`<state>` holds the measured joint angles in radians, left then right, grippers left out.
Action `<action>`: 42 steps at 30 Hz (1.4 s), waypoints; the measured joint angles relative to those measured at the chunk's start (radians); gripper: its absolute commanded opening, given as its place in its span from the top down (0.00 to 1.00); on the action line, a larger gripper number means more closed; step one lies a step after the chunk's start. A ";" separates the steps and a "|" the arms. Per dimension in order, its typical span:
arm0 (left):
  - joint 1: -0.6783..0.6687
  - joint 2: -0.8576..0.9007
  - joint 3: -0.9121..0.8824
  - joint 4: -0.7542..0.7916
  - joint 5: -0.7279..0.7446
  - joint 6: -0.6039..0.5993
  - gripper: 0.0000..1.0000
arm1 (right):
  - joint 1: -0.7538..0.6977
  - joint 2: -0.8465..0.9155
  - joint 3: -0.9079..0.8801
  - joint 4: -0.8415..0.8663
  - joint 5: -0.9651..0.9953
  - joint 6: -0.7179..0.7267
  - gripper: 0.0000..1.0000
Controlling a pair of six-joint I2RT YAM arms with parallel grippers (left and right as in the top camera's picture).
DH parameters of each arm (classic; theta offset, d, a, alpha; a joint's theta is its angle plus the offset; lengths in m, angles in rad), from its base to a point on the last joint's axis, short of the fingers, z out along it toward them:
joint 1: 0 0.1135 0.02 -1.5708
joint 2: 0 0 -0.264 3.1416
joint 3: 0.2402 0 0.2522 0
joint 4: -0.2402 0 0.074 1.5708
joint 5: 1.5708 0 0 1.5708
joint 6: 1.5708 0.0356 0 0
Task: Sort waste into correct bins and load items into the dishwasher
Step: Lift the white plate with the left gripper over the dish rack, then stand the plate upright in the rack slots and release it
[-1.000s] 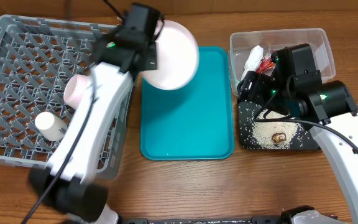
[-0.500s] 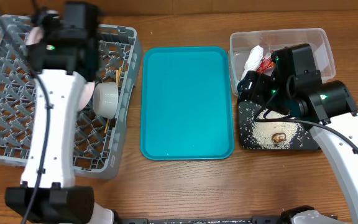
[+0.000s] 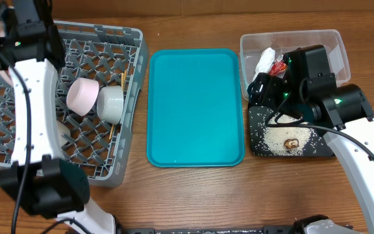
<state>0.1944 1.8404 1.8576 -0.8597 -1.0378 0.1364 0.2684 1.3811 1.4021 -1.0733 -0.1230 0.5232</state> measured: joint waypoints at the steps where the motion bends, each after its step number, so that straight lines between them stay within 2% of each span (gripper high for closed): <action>1: 0.000 0.019 0.000 0.017 0.005 0.040 0.96 | 0.000 0.000 0.000 0.000 0.000 0.000 0.15; 5: 0.000 0.087 0.000 0.047 0.010 0.155 0.96 | 0.000 0.000 0.000 0.000 0.004 0.000 0.15; 11: 0.004 0.122 -0.001 0.058 0.024 0.213 0.96 | 0.000 0.000 0.000 0.005 0.030 0.000 0.15; 15: 0.004 0.138 -0.001 0.061 0.034 0.231 0.84 | 0.000 0.000 0.000 0.007 0.035 0.000 0.15; 17: 0.004 0.148 -0.001 0.061 0.037 0.233 0.84 | 0.000 0.000 0.000 0.007 0.037 0.000 0.15; 19: 0.003 0.157 -0.001 0.060 0.039 0.234 0.68 | 0.000 0.000 0.000 0.007 0.038 0.000 0.15; 20: 0.001 0.158 -0.001 0.060 0.039 0.233 0.45 | 0.000 0.000 0.000 0.007 0.038 0.000 0.15; 23: -0.013 0.157 -0.001 0.061 0.019 0.237 0.43 | 0.000 0.000 0.000 0.007 0.038 0.000 0.15; 28: -0.074 0.149 -0.001 0.050 0.006 0.229 0.32 | 0.000 0.000 0.000 0.007 0.039 0.000 0.15; 30: -0.119 0.126 -0.002 0.032 0.012 0.204 0.32 | 0.000 0.000 0.000 0.007 0.038 0.000 0.18; 35: -0.239 -0.007 -0.002 -0.071 0.132 0.120 0.30 | 0.000 0.000 0.000 0.008 0.042 -0.020 0.20; 38: -0.288 -0.123 -0.002 -0.150 0.253 0.049 0.23 | 0.000 -0.012 0.000 0.014 0.041 -0.060 0.20; 39: -0.290 -0.169 -0.002 -0.188 0.306 0.023 0.16 | 0.000 -0.023 0.000 0.019 0.041 -0.072 0.20; 40: -0.290 -0.208 -0.002 -0.216 0.350 0.003 0.04 | 0.000 -0.044 0.000 0.024 0.041 -0.085 0.18; 42: -0.285 -0.294 -0.002 -0.274 0.444 -0.039 0.00 | 0.000 -0.092 0.000 0.035 0.041 -0.101 0.16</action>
<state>-0.0910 1.5459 1.8553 -1.1339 -0.5934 0.0978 0.2684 1.2888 1.4017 -1.0382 -0.0822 0.4217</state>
